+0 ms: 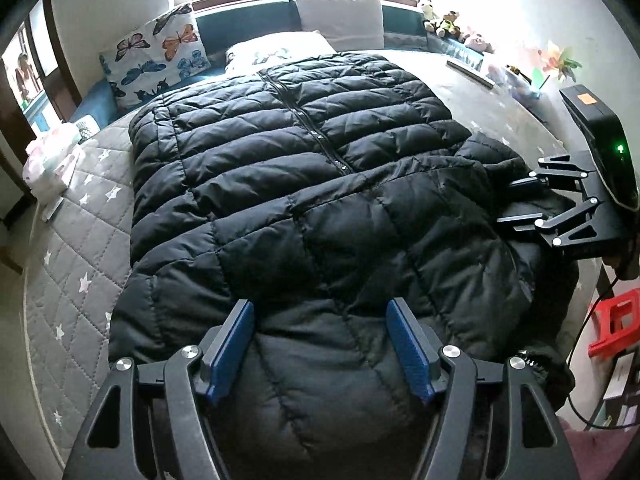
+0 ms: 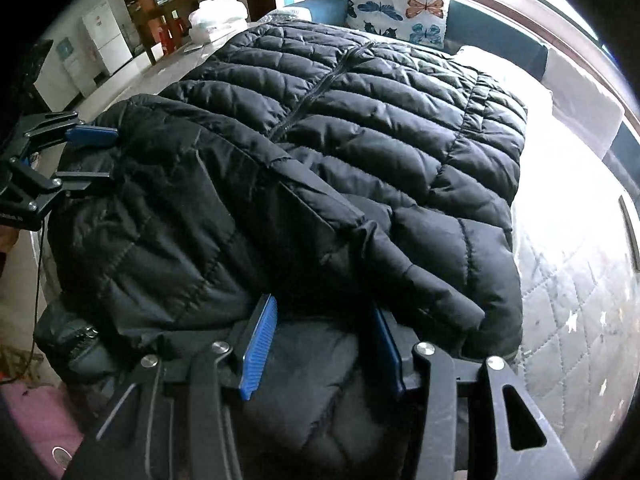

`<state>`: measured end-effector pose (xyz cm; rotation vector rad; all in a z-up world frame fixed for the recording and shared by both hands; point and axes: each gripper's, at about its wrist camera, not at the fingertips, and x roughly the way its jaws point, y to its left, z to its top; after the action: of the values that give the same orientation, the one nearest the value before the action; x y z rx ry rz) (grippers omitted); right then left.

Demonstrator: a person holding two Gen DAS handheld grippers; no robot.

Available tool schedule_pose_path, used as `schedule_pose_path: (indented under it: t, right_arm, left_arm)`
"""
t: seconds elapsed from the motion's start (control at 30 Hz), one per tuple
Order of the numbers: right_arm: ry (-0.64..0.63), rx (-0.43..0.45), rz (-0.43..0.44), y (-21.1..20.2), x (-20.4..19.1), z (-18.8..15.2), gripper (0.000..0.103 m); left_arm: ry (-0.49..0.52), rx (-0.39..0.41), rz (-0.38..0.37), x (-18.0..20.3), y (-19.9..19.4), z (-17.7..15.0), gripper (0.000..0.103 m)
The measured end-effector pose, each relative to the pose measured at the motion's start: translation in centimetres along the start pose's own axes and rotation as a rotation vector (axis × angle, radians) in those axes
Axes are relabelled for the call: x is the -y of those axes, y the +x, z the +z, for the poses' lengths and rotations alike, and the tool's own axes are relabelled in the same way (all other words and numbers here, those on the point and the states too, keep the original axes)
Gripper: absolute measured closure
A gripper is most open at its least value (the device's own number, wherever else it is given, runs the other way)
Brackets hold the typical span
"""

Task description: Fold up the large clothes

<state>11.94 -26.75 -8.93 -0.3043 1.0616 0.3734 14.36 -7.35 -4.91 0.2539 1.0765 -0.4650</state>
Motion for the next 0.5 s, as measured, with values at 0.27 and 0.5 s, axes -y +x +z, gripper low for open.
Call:
schedule_pose_path:
  t: [0.27, 0.5]
  right_arm:
    - [-0.049, -0.061, 0.033, -0.5, 0.3, 1.0, 0.050]
    - [0.025, -0.003, 0.070, -6.4, 4.5, 6.1, 0.045]
  left_arm:
    - [-0.025, -0.110, -0.064, -0.9, 0.4, 0.8, 0.025]
    - [-0.020, -0.050, 0.013, -3.5, -4.7, 5.1, 0.025]
